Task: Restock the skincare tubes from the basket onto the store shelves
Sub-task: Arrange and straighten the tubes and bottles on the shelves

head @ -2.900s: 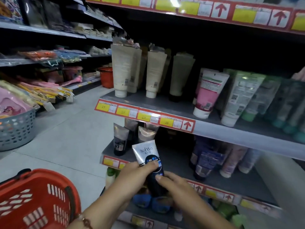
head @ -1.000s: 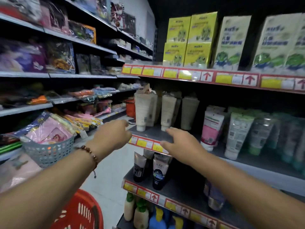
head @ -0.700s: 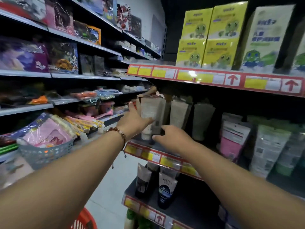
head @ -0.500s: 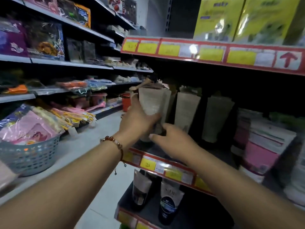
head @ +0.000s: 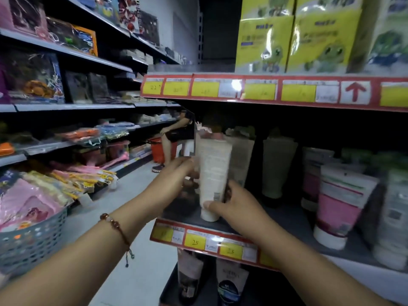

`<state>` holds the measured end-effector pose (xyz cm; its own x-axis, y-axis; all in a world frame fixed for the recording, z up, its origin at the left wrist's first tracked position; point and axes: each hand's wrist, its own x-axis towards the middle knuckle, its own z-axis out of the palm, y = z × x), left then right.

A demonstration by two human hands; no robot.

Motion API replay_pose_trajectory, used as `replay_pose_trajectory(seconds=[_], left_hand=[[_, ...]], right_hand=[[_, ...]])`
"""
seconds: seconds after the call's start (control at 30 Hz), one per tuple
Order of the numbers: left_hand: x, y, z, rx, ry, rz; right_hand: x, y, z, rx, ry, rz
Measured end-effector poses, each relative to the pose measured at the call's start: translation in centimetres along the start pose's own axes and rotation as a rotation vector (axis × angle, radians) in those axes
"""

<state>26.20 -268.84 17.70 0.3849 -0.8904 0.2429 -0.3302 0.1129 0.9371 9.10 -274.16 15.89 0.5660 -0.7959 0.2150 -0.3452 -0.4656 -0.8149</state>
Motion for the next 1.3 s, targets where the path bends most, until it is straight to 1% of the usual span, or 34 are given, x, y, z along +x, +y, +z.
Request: replay_pose_trajectory(seconds=[0.03,0.1,0.13,0.17,0.23,0.3,0.43,0.53,0.57,0.67,0.77,0.83,0.9,1.0,1.13,1.3], left_hand=[[0.5,-0.1,0.1,0.013,0.049,-0.016],[1.3,-0.3,0.8,0.189,0.119,0.019],[1.6,-0.2,1.1,0.249,0.119,0.036],[2.1,-0.1,1.6,0.261,0.097,0.032],[3.7,-0.2,2.3,0.225,0.051,-0.001],[5.1,-0.4,2.7,0.231,0.026,0.016],[7.6,-2.0,2.8,0.353,0.056,0.067],[7.9,-2.4,2.5,0.446,0.093,0.102],[7.5,-2.0,2.2,0.457,0.084,0.120],[7.3,-1.5,1.4,0.337,0.026,0.098],[7.1,-1.6,0.0,0.144,-0.044,0.025],[6.7,-2.0,-0.4,0.076,-0.104,-0.008],[6.3,-2.6,-0.4,0.079,-0.149,0.013],[6.3,-3.2,-0.4,0.115,-0.135,0.073],[6.9,-3.6,-0.3,0.116,-0.103,0.098],[7.3,-3.9,-0.2,0.171,-0.119,0.117]], right_hand=[[-0.5,0.3,-0.3,-0.010,0.033,0.007],[-1.3,0.5,-0.8,-0.025,0.083,0.009],[-1.6,0.7,-0.8,-0.025,0.103,0.011],[-1.8,0.7,-0.8,-0.031,0.121,0.010],[-2.0,0.8,-0.7,-0.042,0.159,0.004],[-2.1,1.0,-0.5,-0.044,0.185,-0.002],[-1.8,1.3,-0.2,-0.078,0.201,0.017],[-1.4,1.6,0.0,-0.096,0.216,0.027],[-1.4,1.7,0.0,-0.097,0.216,0.023],[-1.3,2.0,0.0,-0.096,0.216,0.014],[-1.4,2.0,0.0,-0.097,0.213,0.003],[-1.4,2.0,0.0,-0.094,0.199,-0.005],[-1.5,2.0,-0.1,-0.080,0.176,-0.007],[-1.5,2.0,-0.6,-0.031,0.134,0.004],[-1.4,2.0,-1.1,-0.006,0.066,0.030],[-1.4,2.2,-0.9,-0.025,0.084,0.023]])
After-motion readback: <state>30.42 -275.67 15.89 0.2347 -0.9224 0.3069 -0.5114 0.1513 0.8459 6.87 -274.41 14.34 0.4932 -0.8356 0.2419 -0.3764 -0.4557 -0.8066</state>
